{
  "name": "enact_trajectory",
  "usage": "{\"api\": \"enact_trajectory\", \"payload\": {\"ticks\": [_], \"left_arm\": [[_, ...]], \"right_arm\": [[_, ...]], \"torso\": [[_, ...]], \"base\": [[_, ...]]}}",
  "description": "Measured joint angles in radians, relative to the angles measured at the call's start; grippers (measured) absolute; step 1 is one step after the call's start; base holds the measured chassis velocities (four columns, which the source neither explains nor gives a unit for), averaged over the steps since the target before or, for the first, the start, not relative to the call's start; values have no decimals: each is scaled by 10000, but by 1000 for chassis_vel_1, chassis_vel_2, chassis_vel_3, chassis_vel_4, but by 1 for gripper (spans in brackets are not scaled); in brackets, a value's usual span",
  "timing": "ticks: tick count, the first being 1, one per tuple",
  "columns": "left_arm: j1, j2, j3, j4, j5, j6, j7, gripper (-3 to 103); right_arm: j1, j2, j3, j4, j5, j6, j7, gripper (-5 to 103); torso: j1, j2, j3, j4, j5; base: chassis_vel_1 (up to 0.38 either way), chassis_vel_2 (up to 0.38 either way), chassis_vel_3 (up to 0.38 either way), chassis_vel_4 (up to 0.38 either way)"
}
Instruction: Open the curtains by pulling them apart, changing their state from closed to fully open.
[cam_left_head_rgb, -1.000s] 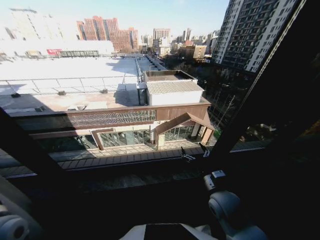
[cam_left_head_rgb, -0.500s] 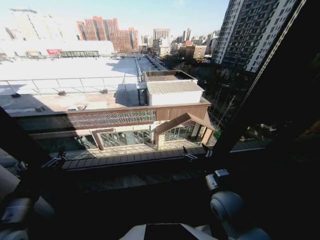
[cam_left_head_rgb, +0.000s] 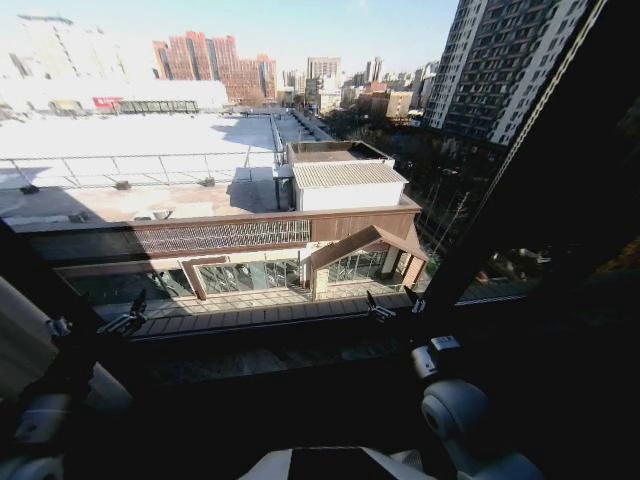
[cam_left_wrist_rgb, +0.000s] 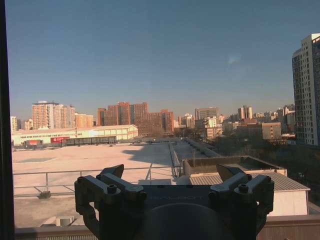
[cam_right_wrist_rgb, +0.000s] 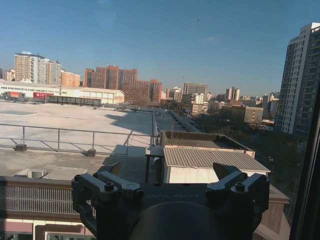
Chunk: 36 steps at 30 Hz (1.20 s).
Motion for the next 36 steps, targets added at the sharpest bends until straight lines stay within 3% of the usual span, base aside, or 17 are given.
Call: {"api": "enact_trajectory", "payload": {"ticks": [36], "left_arm": [[-91, -186, -4, 26, 362, 90, -89, 100]], "right_arm": [[414, -258, 54, -299, 347, -25, -38, 100]], "torso": [[2, -1, 2, 1, 1]], "base": [[-318, -339, 314, 343]]}}
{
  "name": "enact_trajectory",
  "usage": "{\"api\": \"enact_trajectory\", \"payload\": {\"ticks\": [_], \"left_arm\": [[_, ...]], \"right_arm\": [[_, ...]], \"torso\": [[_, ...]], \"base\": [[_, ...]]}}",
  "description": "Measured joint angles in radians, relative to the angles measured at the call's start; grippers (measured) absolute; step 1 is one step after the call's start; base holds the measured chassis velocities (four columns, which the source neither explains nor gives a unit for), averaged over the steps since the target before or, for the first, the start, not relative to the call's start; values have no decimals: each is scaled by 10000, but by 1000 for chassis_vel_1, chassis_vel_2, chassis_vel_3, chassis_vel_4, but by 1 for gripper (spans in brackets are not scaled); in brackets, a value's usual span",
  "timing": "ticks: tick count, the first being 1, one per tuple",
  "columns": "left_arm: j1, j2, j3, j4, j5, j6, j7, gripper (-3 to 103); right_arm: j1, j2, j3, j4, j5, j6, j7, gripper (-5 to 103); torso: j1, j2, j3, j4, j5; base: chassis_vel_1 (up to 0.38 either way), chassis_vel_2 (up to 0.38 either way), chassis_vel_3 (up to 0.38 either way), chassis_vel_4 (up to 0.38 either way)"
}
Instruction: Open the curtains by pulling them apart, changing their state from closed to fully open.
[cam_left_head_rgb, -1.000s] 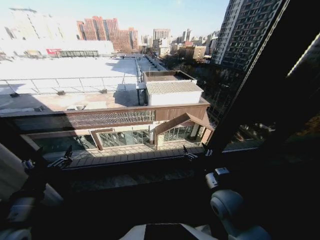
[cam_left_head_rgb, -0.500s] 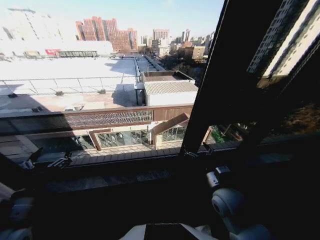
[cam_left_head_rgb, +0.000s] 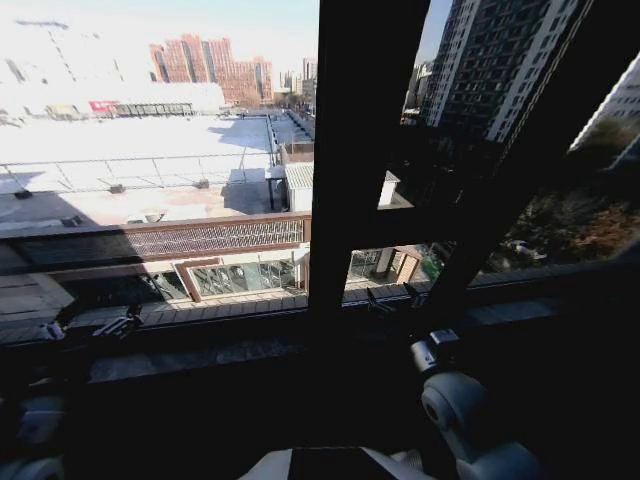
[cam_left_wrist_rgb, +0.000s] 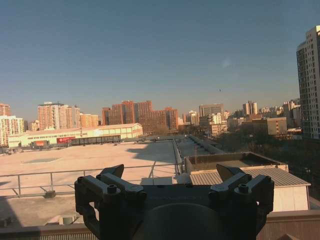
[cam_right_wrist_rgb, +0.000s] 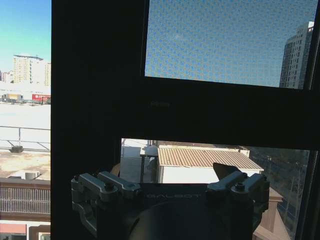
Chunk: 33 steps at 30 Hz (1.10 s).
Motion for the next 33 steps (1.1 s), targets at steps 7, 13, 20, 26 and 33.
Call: {"api": "enact_trajectory", "payload": {"ticks": [7, 13, 20, 26, 33], "left_arm": [[8, 6, -17, 1, 7, 1, -9, 100], [17, 0, -15, 1, 7, 0, -11, 100], [27, 39, 62, 1, 0, 0, -12, 100], [22, 108, 64, 0, -29, -3, -10, 100], [36, 93, 50, 1, -32, -27, -7, 100]], "right_arm": [[143, 65, -88, -112, 7, 0, 2, 100], [178, 83, -93, -118, 2, 0, 3, 100], [58, 193, -47, -114, -59, 0, 4, 100], [-1, 228, -49, -84, -94, 6, 23, 100], [11, 260, -100, -46, -75, 16, 99, 100]], "torso": [[-2, 2, -1, -2, 1], [-1, 1, -1, 0, 0], [-1, 1, -1, -3, -1], [4, -3, 2, -3, 6], [-2, 1, -1, 0, -5]], "base": [[-283, -433, 278, 432], [-277, -439, 272, 433], [-289, -434, 291, 399], [-156, -398, 155, 385], [69, -278, -55, 269]]}}
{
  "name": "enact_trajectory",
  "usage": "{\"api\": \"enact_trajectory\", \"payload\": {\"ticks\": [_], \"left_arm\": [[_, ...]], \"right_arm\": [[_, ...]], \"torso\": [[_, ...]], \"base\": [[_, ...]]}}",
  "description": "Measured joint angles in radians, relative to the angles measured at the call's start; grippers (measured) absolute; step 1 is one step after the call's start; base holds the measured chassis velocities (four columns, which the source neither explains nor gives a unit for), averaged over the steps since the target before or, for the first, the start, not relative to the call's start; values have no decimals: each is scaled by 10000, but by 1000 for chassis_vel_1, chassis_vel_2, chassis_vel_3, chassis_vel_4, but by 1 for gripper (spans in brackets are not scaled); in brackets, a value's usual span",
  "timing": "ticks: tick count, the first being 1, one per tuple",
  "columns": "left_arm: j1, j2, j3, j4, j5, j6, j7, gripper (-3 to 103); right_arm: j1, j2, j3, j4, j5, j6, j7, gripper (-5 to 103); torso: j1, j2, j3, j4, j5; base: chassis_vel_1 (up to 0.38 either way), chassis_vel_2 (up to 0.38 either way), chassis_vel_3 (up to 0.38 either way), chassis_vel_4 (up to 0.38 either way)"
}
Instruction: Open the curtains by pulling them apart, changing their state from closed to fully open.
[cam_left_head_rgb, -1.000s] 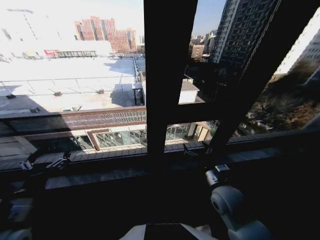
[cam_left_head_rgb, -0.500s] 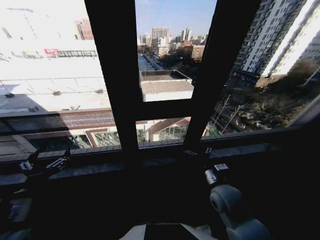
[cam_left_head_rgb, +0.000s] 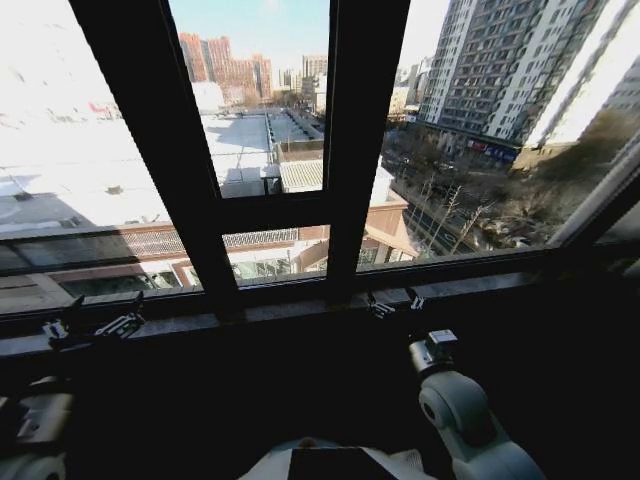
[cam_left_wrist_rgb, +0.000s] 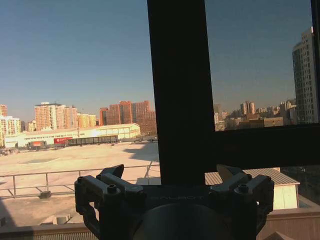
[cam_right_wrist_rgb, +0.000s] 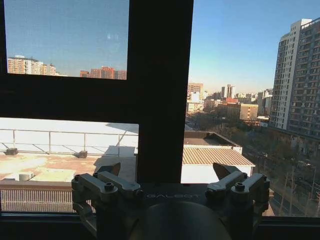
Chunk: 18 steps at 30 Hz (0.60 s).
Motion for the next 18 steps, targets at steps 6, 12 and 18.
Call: {"api": "enact_trajectory", "payload": {"ticks": [6, 12, 18], "left_arm": [[58, -43, -7, 1, 0, -102, 13, 100], [122, -84, -49, 0, 0, -208, 48, 100], [168, -89, -78, -1, -8, -321, 65, 100]], "right_arm": [[-65, 22, 1, 49, -4, 7, 3, 100], [-195, 37, 8, 150, -7, 12, 13, 100], [-308, 73, 0, 233, -105, 17, 20, 100]], "torso": [[1, 1, -1, -2, 1], [-3, 2, -2, -1, 7], [-3, 1, 0, -1, 8]], "base": [[174, -288, -202, 249], [121, -370, -125, 365], [-28, -391, 16, 411]]}}
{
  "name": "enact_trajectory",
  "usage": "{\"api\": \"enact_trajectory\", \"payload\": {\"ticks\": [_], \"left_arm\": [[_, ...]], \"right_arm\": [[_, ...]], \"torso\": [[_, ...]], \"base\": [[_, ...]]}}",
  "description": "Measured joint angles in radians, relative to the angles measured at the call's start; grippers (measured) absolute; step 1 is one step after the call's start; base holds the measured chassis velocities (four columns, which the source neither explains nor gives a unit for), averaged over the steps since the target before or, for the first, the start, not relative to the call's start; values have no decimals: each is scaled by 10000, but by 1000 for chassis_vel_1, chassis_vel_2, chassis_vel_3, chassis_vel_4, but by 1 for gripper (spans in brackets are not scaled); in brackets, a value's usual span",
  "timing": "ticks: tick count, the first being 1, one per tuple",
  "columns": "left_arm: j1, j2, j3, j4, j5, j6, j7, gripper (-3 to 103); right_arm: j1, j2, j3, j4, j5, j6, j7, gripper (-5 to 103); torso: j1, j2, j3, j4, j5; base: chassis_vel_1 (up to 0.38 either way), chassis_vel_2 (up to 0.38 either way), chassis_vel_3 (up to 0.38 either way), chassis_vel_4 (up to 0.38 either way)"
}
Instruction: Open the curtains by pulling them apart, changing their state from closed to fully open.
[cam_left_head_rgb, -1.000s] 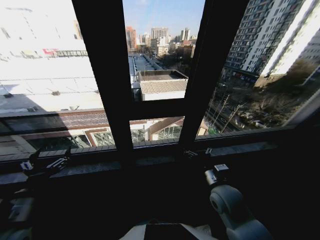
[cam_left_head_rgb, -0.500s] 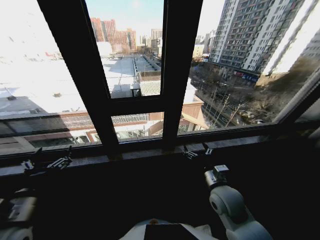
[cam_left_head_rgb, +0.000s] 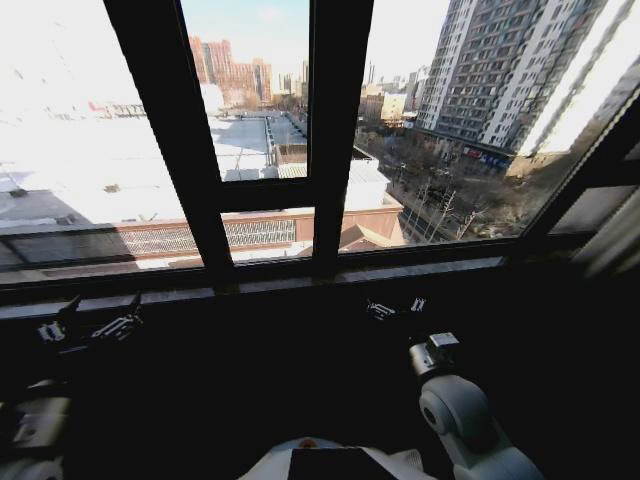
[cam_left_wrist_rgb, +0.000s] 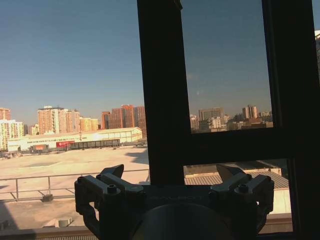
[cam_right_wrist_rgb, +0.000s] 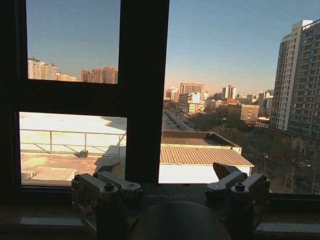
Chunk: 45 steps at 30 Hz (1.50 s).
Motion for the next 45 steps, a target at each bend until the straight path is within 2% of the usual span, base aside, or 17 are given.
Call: {"api": "enact_trajectory", "payload": {"ticks": [17, 22, 35, 45], "left_arm": [[-24, 52, 28, -2, -22, -41, 23, 100], [-30, 46, 52, 0, -22, -56, 23, 100], [-29, 33, 47, 0, -19, -198, 24, 100], [-28, 26, 81, 0, -20, -244, 64, 100]], "right_arm": [[-127, 75, 31, 86, -230, 48, 18, 100], [-128, 113, 27, 75, -233, 51, 23, 100], [-111, 130, 39, 6, -238, 63, 58, 100], [-166, 182, 35, -54, -270, 337, 61, 100]], "torso": [[4, -2, 2, 1, 3], [9, -4, 3, -2, -7], [-5, 5, -4, -1, -1], [6, -6, 5, -2, 3]], "base": [[-17, -351, 25, 354], [207, -277, -243, 269], [324, -344, -327, 348], [-11, -88, -14, 117]]}}
